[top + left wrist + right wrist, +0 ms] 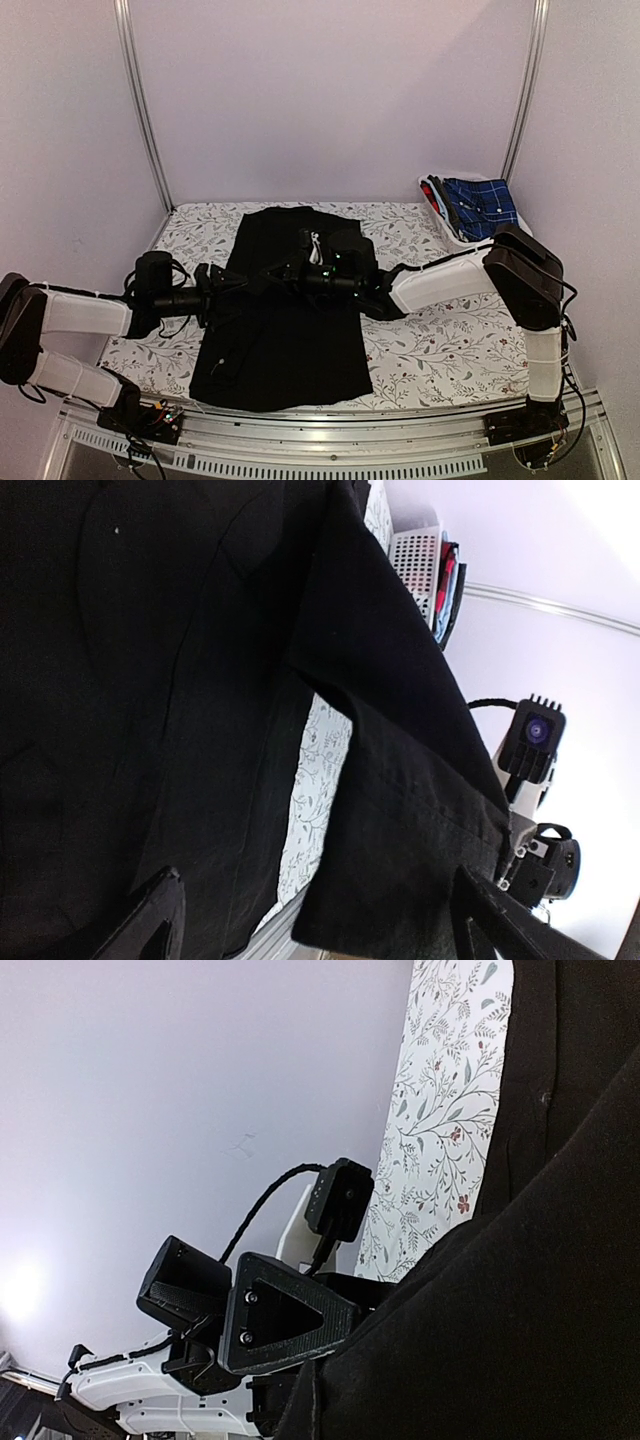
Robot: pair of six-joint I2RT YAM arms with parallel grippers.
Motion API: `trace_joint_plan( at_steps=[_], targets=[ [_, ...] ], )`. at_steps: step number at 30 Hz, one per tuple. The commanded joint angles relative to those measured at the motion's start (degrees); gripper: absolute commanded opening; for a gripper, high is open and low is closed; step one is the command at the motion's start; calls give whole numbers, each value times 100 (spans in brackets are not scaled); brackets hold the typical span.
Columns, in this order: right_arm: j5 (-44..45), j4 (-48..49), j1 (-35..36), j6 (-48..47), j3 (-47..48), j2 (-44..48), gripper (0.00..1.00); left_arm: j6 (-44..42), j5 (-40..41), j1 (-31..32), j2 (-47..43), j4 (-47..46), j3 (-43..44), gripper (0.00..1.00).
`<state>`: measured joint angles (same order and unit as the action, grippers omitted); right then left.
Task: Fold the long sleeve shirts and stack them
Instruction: Adjust the sleeve at the center of the board.
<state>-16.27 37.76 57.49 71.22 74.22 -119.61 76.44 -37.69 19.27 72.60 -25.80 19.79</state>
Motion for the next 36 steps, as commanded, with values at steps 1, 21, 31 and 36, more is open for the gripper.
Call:
trace_joint_plan(
  at_steps=[1,21,31,36],
  targets=[
    [-141,377,-28,144,-116,222,0,481,15,-47,151,-1004,-110,91],
    [-123,610,-28,270,-293,149,0,727,-225,197,314,-1246,85,58],
    [-66,603,-20,228,-444,206,0,1176,-292,262,219,-1597,-1,48],
    [-68,530,-19,182,-490,243,0,1115,-381,265,278,-1664,62,32]
  ],
)
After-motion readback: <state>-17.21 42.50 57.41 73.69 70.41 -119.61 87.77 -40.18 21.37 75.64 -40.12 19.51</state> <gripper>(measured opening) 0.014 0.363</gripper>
